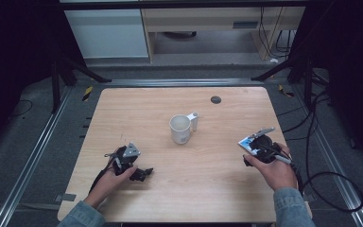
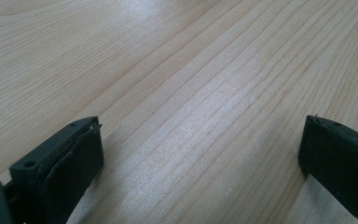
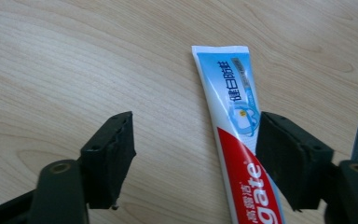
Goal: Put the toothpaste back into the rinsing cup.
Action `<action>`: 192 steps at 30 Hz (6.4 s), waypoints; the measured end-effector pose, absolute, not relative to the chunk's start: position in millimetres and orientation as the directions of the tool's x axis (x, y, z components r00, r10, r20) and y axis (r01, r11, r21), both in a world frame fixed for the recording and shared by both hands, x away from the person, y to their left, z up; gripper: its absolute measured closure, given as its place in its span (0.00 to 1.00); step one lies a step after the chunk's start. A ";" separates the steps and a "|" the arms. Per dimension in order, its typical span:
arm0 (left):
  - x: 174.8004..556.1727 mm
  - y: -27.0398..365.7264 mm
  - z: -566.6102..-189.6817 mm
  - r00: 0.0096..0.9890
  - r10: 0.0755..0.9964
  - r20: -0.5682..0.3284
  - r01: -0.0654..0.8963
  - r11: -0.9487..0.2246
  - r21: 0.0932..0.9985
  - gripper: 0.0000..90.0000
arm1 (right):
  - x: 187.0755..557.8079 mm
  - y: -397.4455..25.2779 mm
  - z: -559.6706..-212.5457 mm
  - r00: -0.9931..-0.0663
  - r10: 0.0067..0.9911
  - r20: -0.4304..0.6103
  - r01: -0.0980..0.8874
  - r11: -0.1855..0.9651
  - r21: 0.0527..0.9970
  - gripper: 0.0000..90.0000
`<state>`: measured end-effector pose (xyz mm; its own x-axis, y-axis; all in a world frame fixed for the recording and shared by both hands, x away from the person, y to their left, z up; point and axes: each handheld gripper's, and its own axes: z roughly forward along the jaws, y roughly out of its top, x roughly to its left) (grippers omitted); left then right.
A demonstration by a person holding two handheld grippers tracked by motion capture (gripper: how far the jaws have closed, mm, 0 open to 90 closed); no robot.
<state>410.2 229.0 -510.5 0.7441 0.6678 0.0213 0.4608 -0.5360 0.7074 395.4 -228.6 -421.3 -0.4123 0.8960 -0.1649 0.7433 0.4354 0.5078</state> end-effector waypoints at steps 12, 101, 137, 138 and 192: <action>410.2 229.0 -510.5 0.745 0.667 0.020 0.460 -0.535 0.708 0.00 | 419.9 -246.3 -414.0 -0.427 0.892 -0.151 0.777 0.447 0.444 0.40; 411.0 228.8 -510.4 0.748 0.663 0.022 0.457 -0.539 0.708 0.00 | 449.7 -256.0 -395.1 -0.450 0.891 -0.057 0.803 0.432 0.411 0.81; 411.1 228.6 -510.6 0.747 0.665 0.021 0.457 -0.536 0.710 0.00 | 459.9 -149.2 -348.1 -0.557 0.830 -0.041 0.629 0.453 0.632 0.81; 411.1 228.6 -510.6 0.747 0.665 0.021 0.457 -0.536 0.710 0.00 | 460.1 -146.6 -347.7 -0.563 0.825 -0.041 0.618 0.454 0.642 0.81; 411.2 228.5 -510.4 0.747 0.665 0.022 0.458 -0.537 0.708 0.00 | 471.0 -92.0 -307.1 -0.492 0.871 -0.004 0.477 0.273 0.836 0.81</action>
<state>411.2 228.5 -510.4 0.7466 0.6650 0.0215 0.4582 -0.5373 0.7081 471.0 -92.0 -307.1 -0.4917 0.8707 -0.0037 0.4767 0.2728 0.8357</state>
